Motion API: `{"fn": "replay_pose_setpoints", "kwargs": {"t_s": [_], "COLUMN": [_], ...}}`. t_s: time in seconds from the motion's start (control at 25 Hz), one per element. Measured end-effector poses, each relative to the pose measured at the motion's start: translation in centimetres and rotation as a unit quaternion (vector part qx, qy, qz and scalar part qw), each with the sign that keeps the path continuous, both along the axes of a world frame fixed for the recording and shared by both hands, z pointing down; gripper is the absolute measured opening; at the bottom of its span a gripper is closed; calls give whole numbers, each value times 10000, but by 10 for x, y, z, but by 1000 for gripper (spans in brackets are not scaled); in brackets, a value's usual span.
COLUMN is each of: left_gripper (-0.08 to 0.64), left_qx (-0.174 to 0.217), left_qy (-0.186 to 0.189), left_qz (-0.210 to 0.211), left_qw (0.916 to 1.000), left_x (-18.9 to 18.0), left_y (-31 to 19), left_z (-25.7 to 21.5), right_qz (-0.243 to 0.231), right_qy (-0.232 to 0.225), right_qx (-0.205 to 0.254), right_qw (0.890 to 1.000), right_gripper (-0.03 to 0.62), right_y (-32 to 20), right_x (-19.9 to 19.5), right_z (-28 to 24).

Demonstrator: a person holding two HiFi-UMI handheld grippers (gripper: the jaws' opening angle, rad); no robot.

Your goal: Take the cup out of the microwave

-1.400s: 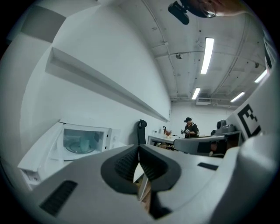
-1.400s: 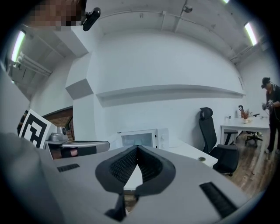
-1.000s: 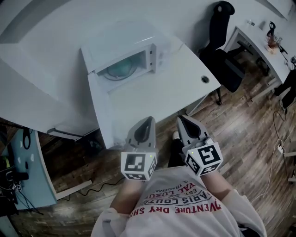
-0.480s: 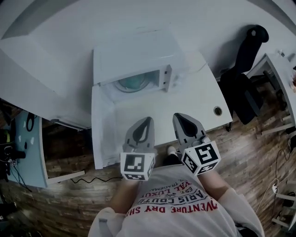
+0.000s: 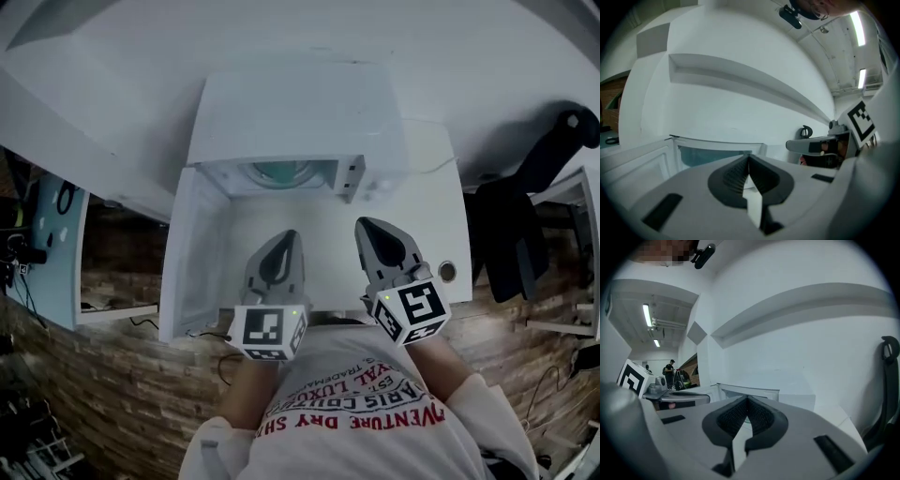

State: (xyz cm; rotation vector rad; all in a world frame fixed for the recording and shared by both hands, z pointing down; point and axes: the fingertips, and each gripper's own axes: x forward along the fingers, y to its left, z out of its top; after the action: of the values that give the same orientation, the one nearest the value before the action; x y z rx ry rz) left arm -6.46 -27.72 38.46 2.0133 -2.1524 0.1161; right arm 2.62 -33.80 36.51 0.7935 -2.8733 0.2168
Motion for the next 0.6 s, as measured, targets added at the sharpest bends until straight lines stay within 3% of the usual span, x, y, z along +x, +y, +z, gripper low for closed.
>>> {"fn": "replay_pose_setpoints", "kwargs": {"t_s": [0.2, 0.36, 0.6], "left_gripper": [8, 8, 9], "left_qx": [-182, -376, -299], "left_qy": [41, -92, -365], "left_qz": [-338, -276, -365], "left_qw": [9993, 9989, 9982], "left_x": [-20, -35, -63], "left_y": [-5, -17, -44], "left_z": [18, 39, 61], "right_qz": [-233, -415, -402], "right_qy": [99, 276, 466], "right_qx": [-157, -245, -234], "right_qw": [9996, 9985, 9978], "right_gripper": [5, 5, 5], "right_y": [-14, -15, -35], "right_x": [-19, -39, -66], "right_z": [21, 36, 64]}}
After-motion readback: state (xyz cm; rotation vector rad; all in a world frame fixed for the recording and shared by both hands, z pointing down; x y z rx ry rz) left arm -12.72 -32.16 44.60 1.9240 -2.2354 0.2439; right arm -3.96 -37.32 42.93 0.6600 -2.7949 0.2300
